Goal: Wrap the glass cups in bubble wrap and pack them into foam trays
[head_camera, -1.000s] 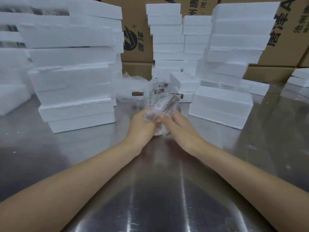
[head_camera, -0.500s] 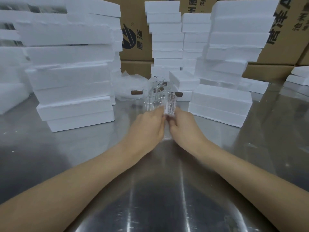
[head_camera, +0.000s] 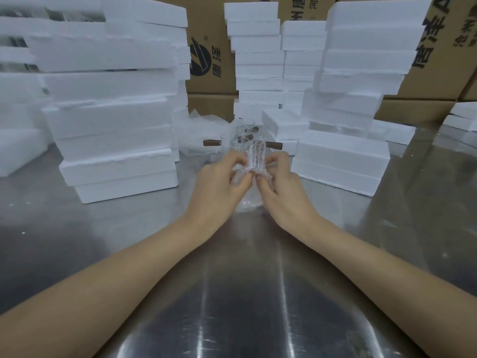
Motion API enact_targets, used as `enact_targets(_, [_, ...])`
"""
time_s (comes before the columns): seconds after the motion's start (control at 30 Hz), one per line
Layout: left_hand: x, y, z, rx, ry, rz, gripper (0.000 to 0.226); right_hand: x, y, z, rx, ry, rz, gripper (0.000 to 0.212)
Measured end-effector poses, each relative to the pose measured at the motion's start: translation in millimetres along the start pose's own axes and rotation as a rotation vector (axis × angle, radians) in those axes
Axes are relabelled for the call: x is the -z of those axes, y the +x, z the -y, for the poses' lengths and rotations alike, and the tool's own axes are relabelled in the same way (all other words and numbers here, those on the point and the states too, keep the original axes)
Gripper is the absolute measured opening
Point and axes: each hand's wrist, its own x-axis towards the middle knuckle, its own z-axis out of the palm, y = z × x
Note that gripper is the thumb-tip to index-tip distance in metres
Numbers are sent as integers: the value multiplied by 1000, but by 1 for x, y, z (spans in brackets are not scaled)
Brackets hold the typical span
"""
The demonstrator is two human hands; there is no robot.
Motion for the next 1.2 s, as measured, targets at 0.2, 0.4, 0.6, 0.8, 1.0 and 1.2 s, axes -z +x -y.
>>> enact_targets(0.2, [8,-3,-20,-361,363,64,10,3,-2,11,176,-173,47,18])
enact_targets(0.4, [1,-7,-18,-62,228,87,40,3,2,6,69,-16,-39,21])
enact_targets(0.6, [-3,-7,-11,144,-66,230,33,-2,2,3,-54,122,-47,39])
enact_targets(0.8, [-5,-7,-11,146,-26,174,21,-6,3,5,14,-56,-67,29])
enact_targets(1.0, [-10,-8,-9,230,-68,177,15,-8,6,-1,-110,-12,-46,28])
enact_targets(1.2, [-15,-8,-5,364,-167,196,34,-4,7,0,-315,226,-59,27])
